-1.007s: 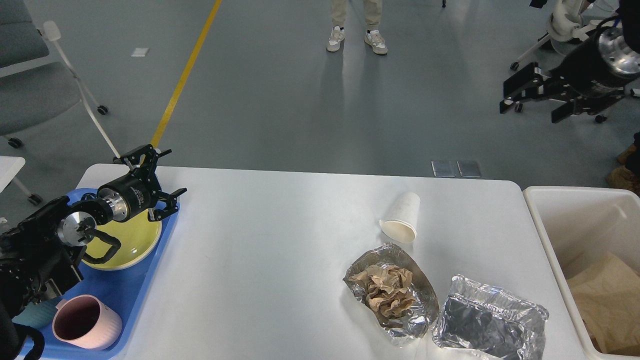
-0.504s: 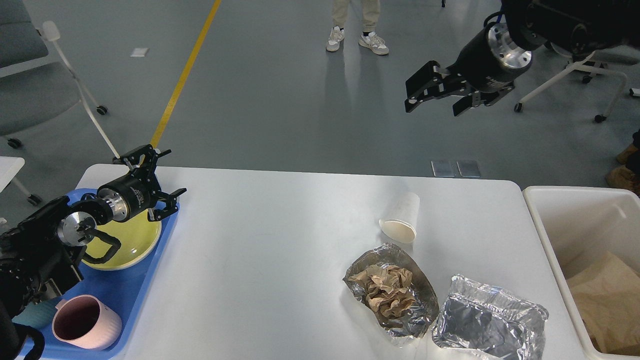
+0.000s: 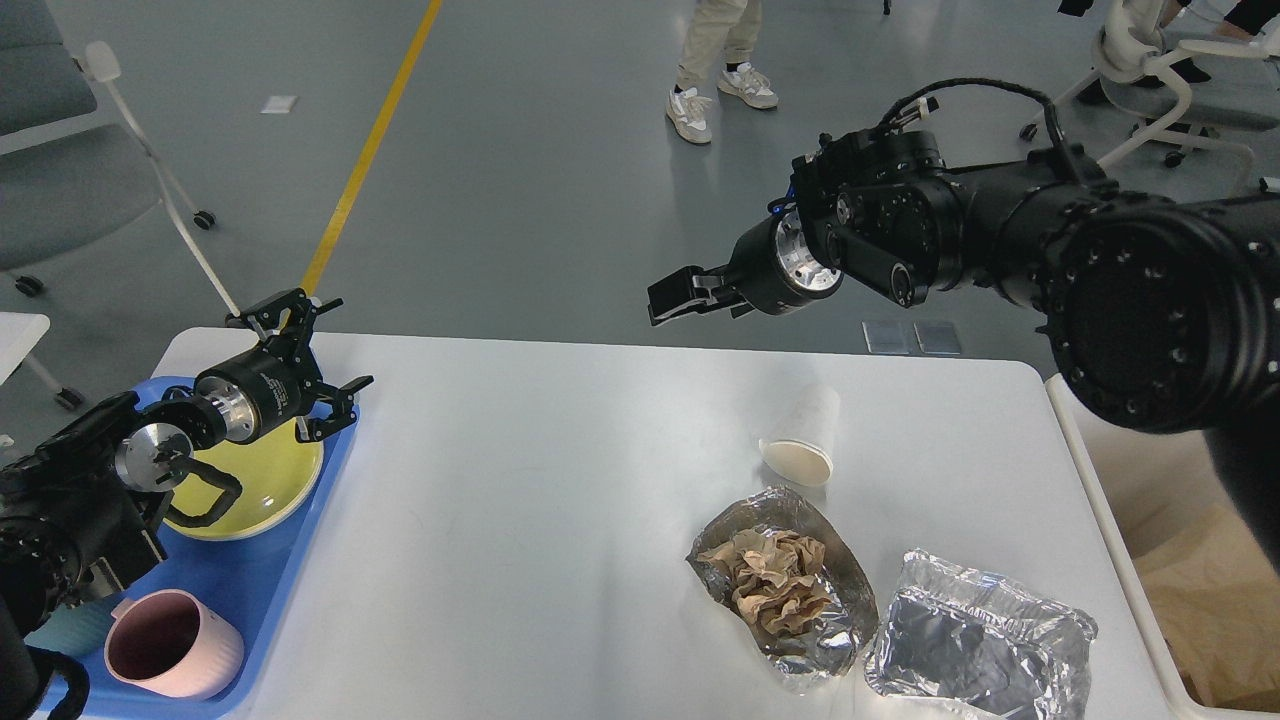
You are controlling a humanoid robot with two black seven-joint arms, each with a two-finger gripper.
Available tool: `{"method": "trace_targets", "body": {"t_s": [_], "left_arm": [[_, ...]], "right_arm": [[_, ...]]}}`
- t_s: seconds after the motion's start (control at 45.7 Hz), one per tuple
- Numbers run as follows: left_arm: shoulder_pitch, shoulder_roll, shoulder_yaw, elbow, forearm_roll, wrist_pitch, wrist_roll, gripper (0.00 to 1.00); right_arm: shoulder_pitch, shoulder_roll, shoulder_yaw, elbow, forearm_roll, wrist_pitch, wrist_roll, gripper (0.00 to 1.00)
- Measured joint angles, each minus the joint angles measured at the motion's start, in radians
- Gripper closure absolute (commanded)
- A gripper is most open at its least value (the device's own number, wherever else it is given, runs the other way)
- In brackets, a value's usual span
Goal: Tidy desktop
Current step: 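Swing the right gripper up and over toward the white paper cup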
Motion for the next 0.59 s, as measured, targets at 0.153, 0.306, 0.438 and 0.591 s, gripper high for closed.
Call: {"method": "trace_targets", "body": {"t_s": [0.153,0.306,0.438,0.591], "left_arm": [[0.000,0.000,0.000,0.000,0.000,0.000,0.000,0.04],[0.000,0.000,0.000,0.000,0.000,0.000,0.000,0.04],[0.000,0.000,0.000,0.000,0.000,0.000,0.000,0.04],[0.000,0.000,0.000,0.000,0.000,0.000,0.000,0.04]], "right_arm": [[-0.079,0.006,-0.014,-0.018,-0.003,-0.116,0.000,0.00],[-0.168,0.002,-0.021,-0.053,-0.005,-0.223,0.000,0.00],[-0.241,-0.001,-0.025,-0.081,-0.012,-0.276,0.000,0.00],[-0.302,-0.016,-0.026,-0.091,-0.015,-0.307,-0.001,0.00]]}}
